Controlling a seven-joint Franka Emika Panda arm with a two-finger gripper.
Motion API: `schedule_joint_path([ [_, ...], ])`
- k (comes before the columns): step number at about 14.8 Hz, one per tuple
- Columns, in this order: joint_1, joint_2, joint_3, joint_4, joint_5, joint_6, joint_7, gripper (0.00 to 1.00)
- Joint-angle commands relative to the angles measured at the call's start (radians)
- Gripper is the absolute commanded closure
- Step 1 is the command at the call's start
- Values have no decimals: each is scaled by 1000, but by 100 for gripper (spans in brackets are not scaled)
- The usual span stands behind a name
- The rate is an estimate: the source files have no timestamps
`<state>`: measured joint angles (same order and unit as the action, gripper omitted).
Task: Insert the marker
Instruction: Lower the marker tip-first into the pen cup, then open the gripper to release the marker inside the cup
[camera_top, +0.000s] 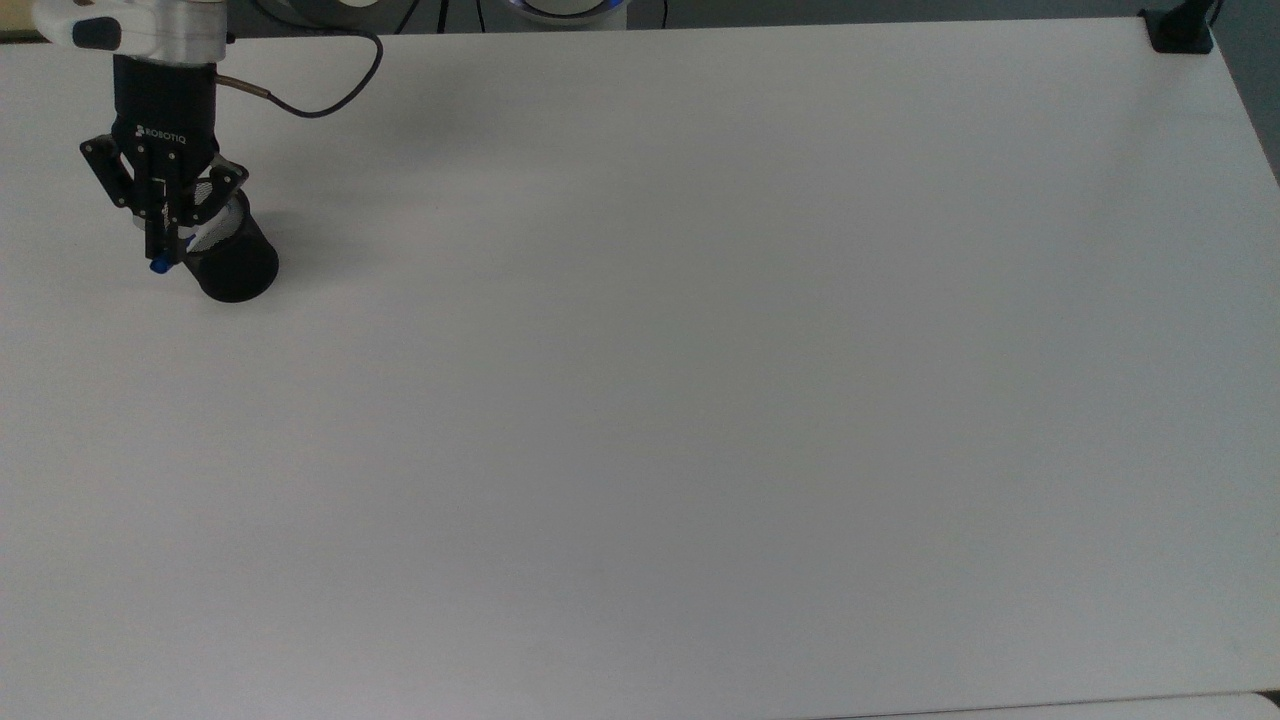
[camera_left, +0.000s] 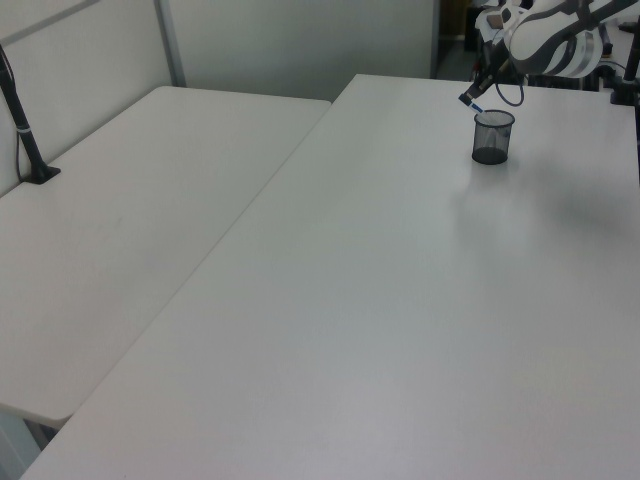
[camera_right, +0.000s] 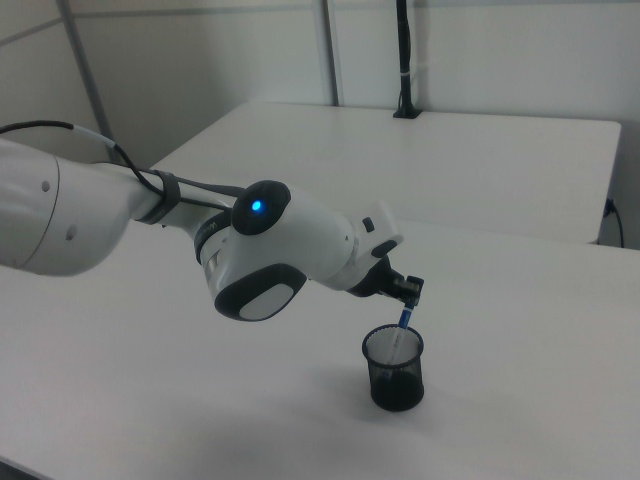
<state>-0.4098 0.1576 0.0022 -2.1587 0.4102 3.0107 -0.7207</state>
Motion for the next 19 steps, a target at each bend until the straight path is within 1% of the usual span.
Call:
schedule_joint_path([
  [1,9,-33,2,-67,33,76,-36,100],
  [3,9,-35,2,-70,33,76,-34,100],
  [4,9,-36,2,-69,33,74,-32,95],
  [5,9,-43,2,-67,32,71,-31,83],
  [6,8,-52,2,-66,33,65,-29,60],
  [7,8,-58,2,-64,33,65,-25,44],
  [8,6,-66,2,-61,33,63,-19,18],
  [9,8,-72,2,-59,38,63,-10,0],
  [13,8,-81,2,-55,39,62,23,0],
  [15,11,-84,7,-35,39,41,38,0],
  [17,12,-115,9,-3,39,-48,59,0],
  [19,14,-159,10,49,35,-218,121,0],
])
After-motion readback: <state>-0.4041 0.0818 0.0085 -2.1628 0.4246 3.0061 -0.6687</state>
